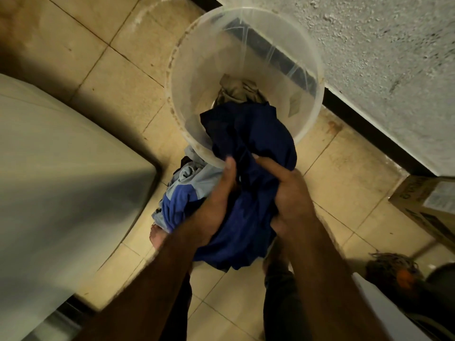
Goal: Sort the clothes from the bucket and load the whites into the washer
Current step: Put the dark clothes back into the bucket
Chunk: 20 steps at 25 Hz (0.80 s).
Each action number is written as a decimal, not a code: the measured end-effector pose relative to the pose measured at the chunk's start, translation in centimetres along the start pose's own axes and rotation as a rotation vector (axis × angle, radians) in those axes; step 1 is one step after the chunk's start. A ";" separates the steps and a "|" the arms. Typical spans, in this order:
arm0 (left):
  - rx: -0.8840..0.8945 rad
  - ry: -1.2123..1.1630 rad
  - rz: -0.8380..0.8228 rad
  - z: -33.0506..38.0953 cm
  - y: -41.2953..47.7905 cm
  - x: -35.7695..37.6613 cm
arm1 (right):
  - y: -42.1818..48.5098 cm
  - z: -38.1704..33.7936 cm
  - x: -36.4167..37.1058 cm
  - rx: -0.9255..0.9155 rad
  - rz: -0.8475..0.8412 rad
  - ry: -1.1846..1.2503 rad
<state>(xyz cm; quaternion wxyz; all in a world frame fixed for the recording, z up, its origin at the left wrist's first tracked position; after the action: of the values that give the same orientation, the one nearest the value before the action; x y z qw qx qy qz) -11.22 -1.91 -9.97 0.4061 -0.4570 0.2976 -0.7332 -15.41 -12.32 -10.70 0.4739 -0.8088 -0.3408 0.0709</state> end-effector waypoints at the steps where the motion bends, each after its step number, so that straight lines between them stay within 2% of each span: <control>1: -0.034 -0.032 -0.079 -1.1 -0.7 0.2 | 0.5 -0.8 0.4 0.028 -0.009 -0.028; 4: -0.069 0.040 -0.149 -3.0 -1.8 0.6 | 1.9 -2.1 2.0 0.118 -0.066 -0.133; 7: 0.002 -0.011 -0.047 -2.2 -1.3 0.9 | 3.0 -2.7 2.4 0.137 -0.126 -0.163; 11: 0.006 -0.057 0.086 0.7 0.6 1.4 | 0.8 -0.1 0.9 0.155 -0.199 0.097; 13: -0.007 0.016 0.133 2.4 1.9 1.5 | -1.6 2.5 0.5 0.215 -0.253 0.259; 14: -0.009 0.067 0.151 3.1 2.6 1.5 | -2.6 3.5 0.5 0.221 -0.279 0.263; 16: 0.008 0.154 0.185 3.9 3.5 1.2 | -3.6 4.7 -0.1 0.169 -0.254 0.131; 18: 0.052 0.217 0.182 4.0 3.9 0.6 | -3.5 4.6 -0.9 0.077 -0.157 -0.033; 20: 0.047 0.212 0.160 3.8 4.1 0.7 | -3.3 3.5 -1.0 0.003 -0.066 -0.080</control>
<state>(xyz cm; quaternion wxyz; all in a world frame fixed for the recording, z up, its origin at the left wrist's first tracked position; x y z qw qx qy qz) -6.66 -4.81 -11.41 0.4400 -0.3420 0.3572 -0.7496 -19.32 -9.37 -10.13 0.4633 -0.7930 -0.3858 0.0880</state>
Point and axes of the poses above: each hand's wrist, its own y-axis towards the middle knuckle, its own x-axis out of the palm, z = x × y, the point moved 6 cm from there along y, towards the middle knuckle, and after that the axes turned 6 degrees about -y, right-handed, at the moved point
